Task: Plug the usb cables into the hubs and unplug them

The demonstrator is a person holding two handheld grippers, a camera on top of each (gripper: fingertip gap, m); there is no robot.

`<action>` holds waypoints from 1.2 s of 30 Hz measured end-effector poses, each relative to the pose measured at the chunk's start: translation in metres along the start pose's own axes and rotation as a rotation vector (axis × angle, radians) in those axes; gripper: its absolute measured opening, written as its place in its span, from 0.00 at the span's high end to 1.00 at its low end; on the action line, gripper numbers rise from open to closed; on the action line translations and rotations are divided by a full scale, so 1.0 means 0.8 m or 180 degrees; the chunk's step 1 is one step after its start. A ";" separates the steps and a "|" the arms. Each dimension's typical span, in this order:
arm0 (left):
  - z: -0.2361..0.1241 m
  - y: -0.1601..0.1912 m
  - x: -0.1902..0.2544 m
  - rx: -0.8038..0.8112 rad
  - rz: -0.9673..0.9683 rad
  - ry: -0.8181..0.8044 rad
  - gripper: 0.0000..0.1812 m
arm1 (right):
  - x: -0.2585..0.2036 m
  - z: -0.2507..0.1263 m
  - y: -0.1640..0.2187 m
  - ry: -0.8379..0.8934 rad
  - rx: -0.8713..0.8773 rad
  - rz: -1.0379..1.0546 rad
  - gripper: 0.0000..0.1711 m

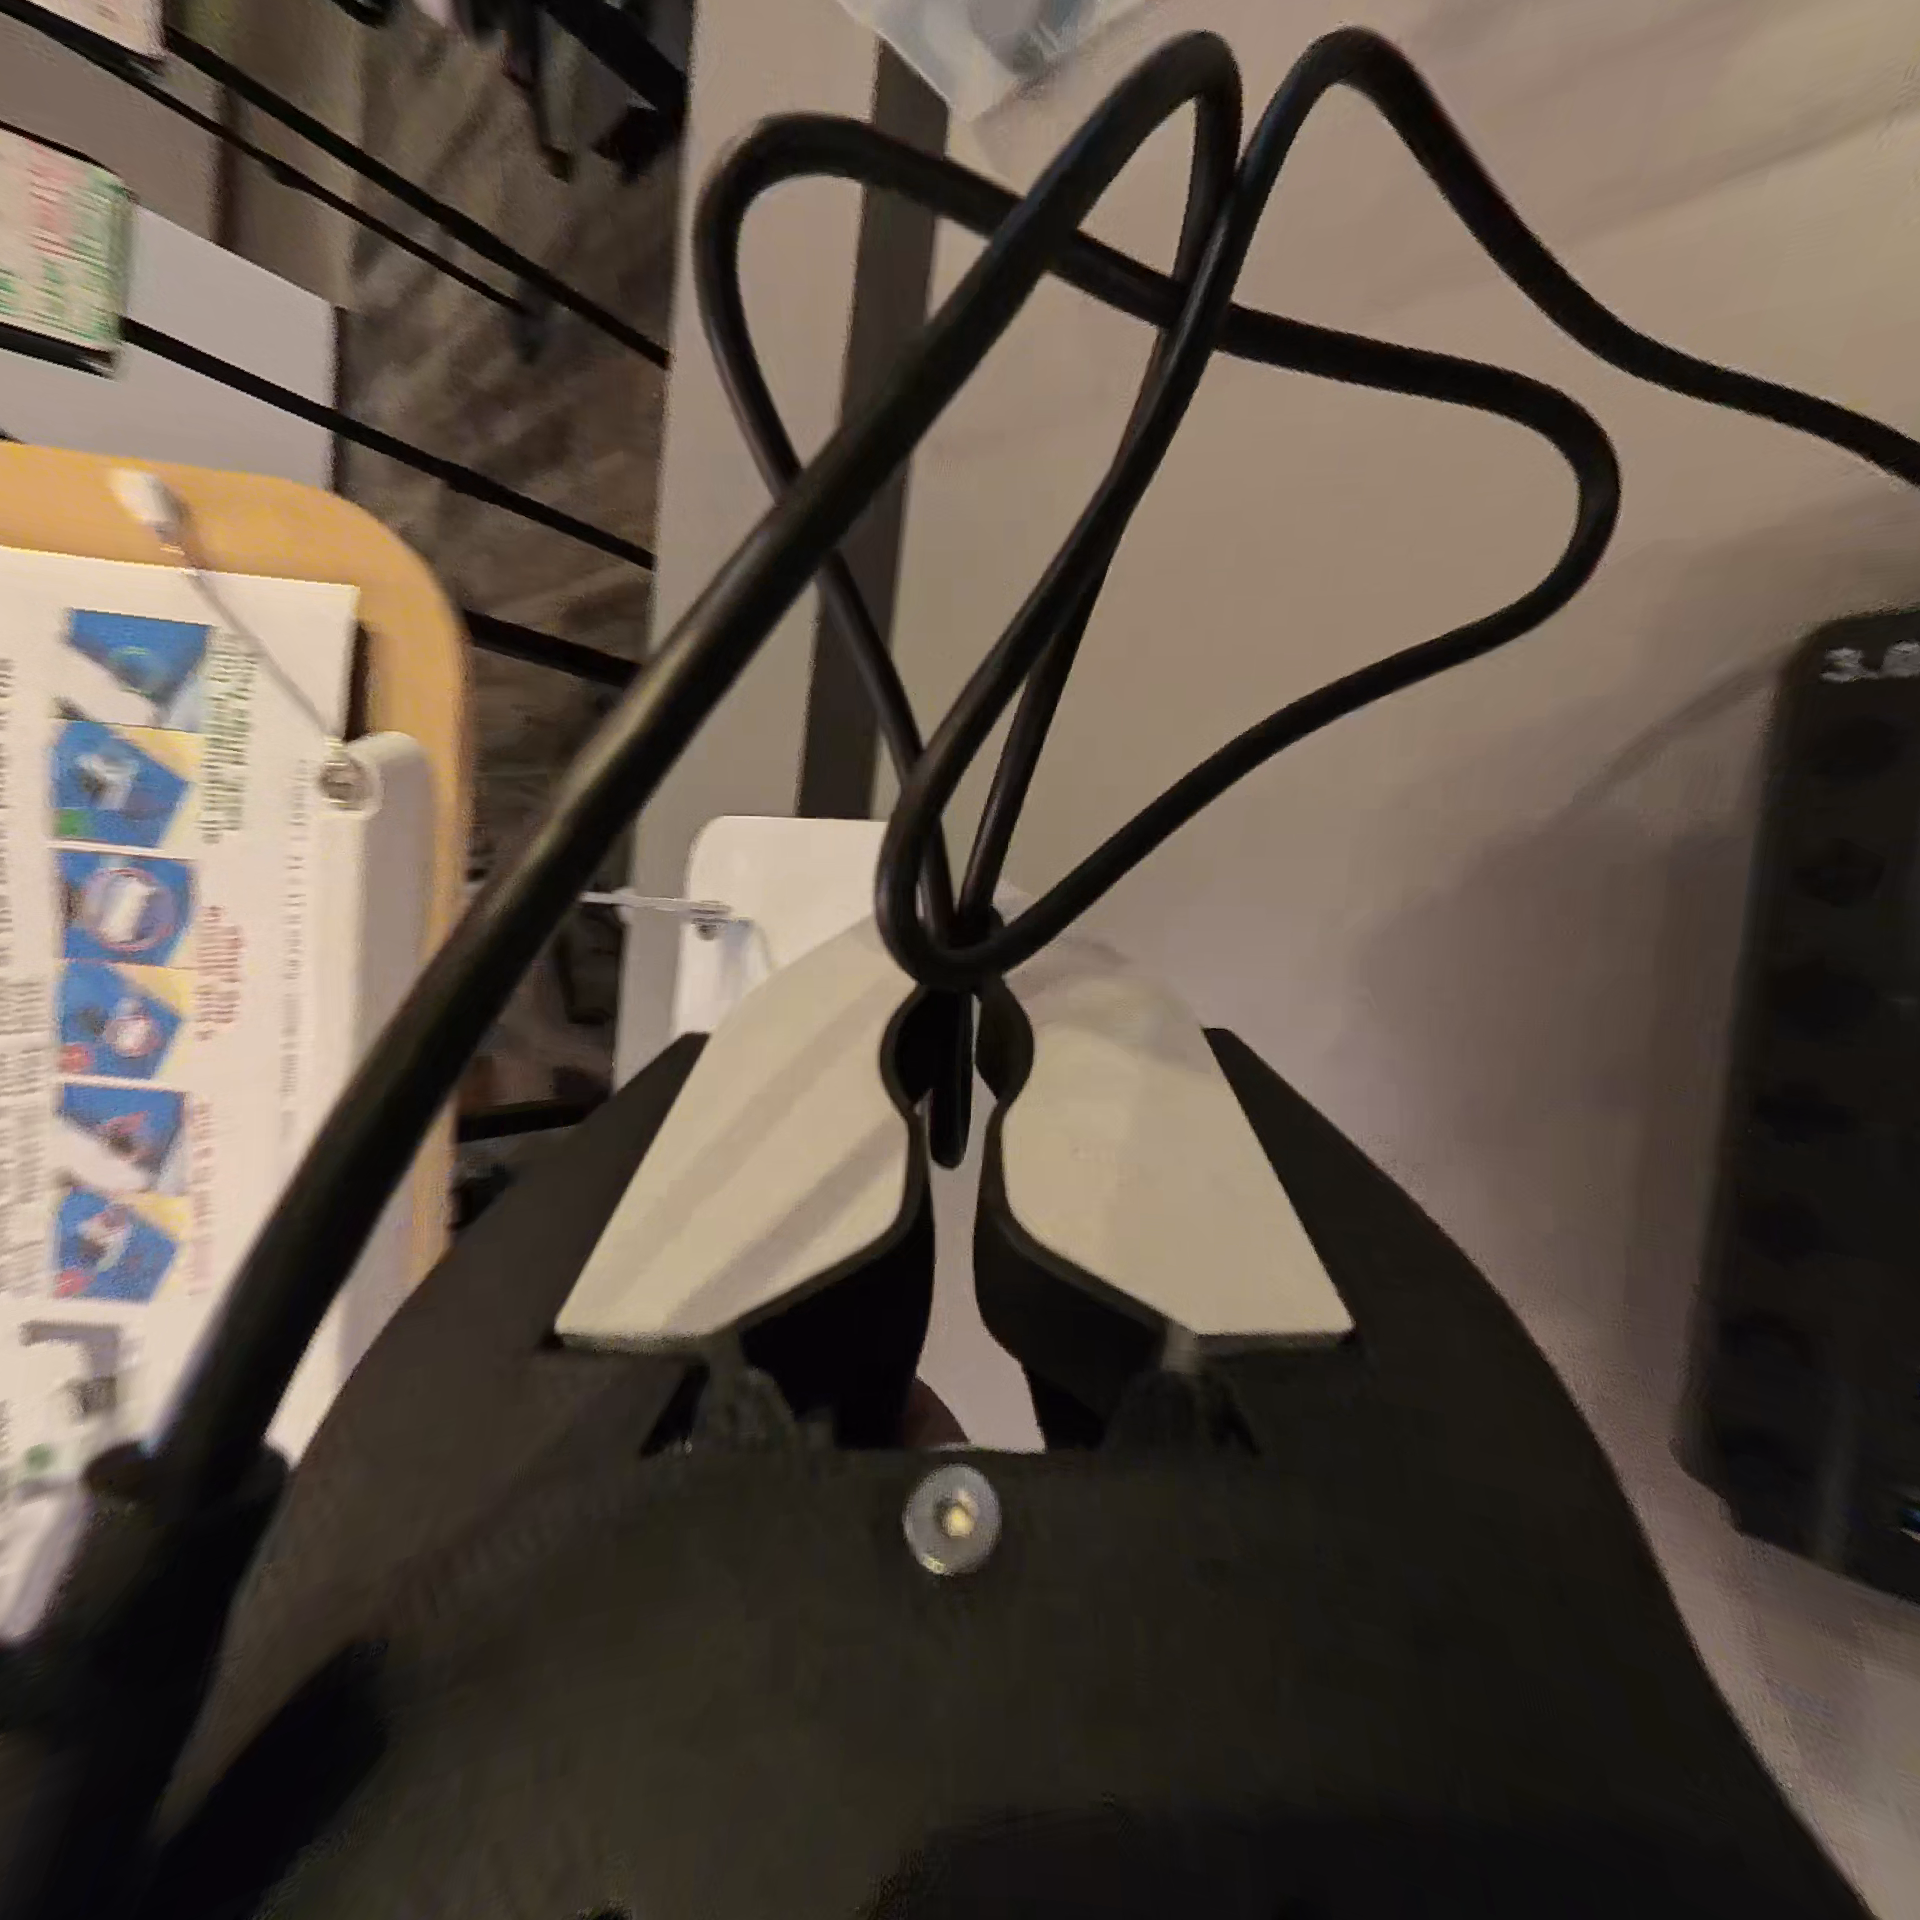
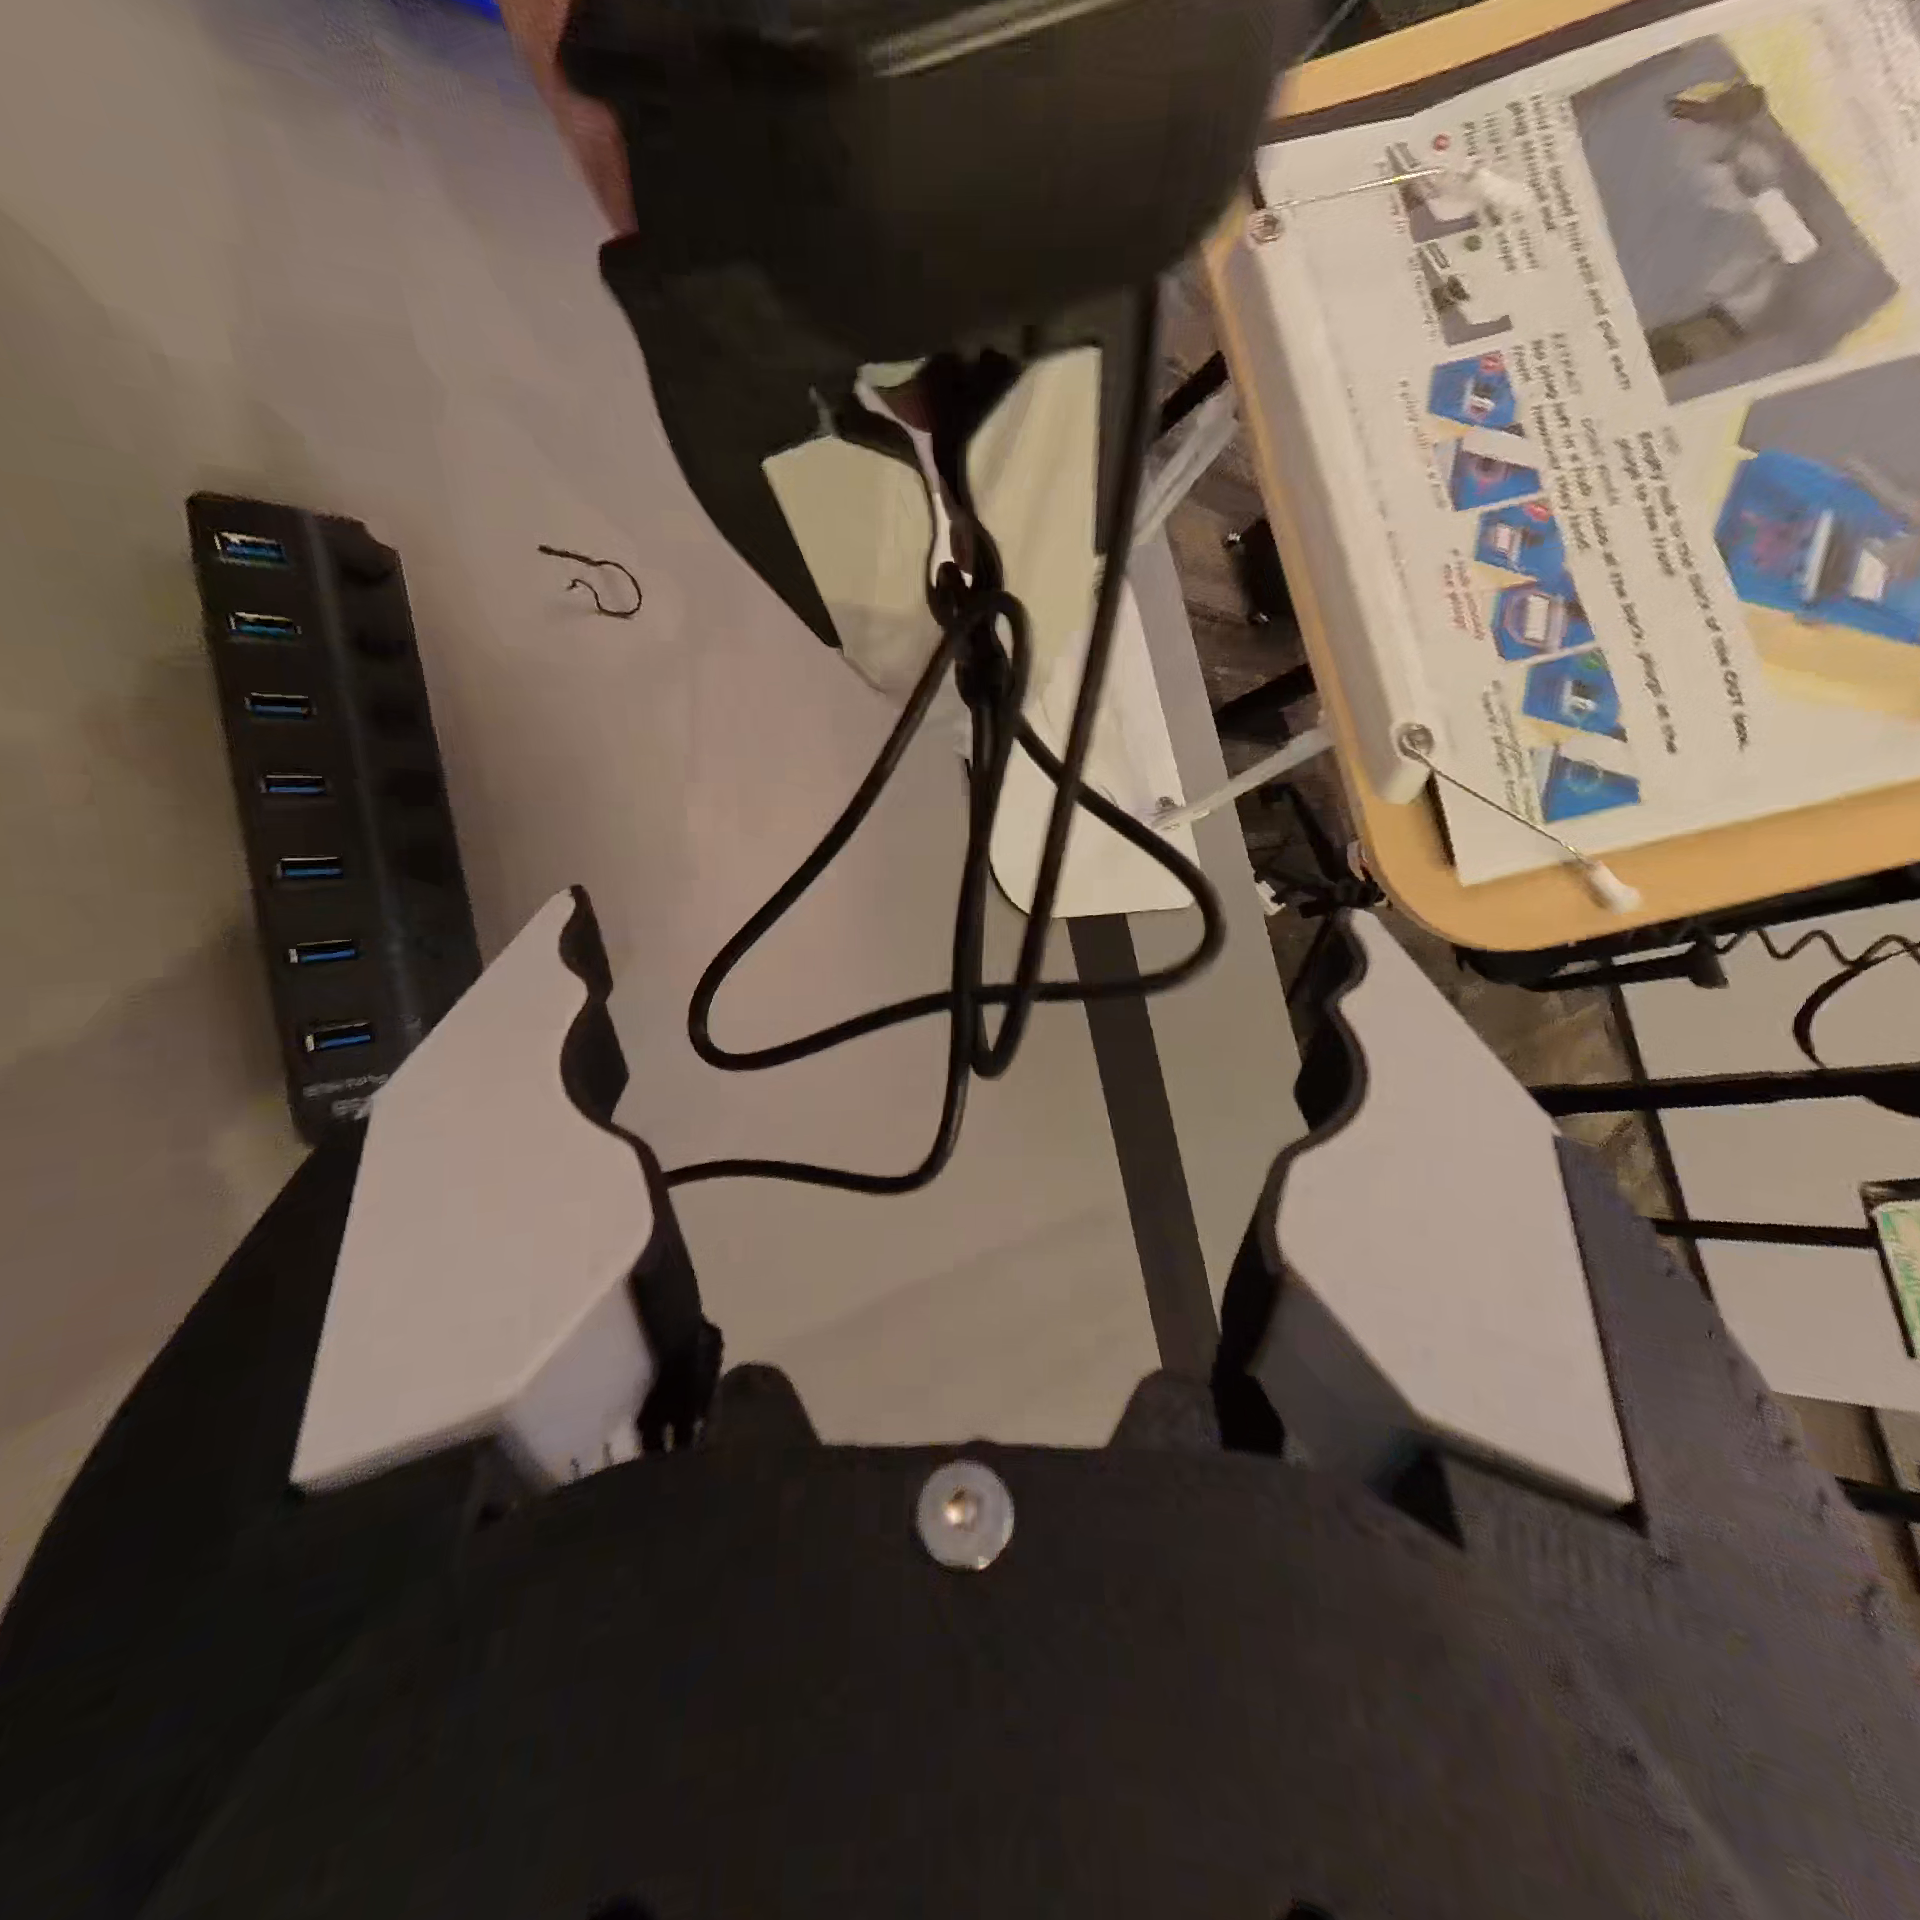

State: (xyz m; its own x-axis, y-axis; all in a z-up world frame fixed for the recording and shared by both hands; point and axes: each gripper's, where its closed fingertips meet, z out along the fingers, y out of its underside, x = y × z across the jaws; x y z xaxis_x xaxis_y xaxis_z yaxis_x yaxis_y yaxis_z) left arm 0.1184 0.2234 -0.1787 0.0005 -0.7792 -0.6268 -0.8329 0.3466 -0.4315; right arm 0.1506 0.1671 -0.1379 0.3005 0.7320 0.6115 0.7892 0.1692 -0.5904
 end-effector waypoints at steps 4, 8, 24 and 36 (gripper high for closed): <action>-0.001 0.006 0.012 -0.0121 -0.0061 0.0384 1.00 | -0.008 0.028 0.013 0.0017 -0.0241 -0.0089 0.28; -0.004 0.007 0.019 -0.0189 0.0010 0.0552 0.99 | -0.002 0.034 0.006 -0.0002 0.0039 0.0241 0.50; -0.003 -0.003 0.028 -0.0233 -0.0389 0.1105 1.00 | 0.026 0.033 0.001 0.0911 -0.0256 -0.0831 0.84; -0.015 -0.024 0.005 0.0014 -0.0605 0.0962 0.95 | 0.031 0.019 0.001 0.0489 0.0320 0.0255 0.98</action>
State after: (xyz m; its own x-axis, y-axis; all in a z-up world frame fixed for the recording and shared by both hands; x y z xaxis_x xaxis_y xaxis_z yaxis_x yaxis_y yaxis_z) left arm 0.1274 0.2072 -0.1654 -0.0090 -0.9491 -0.3150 -0.8312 0.1822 -0.5252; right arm 0.1504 0.1956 -0.1316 0.4446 0.6376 0.6291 0.7043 0.1851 -0.6854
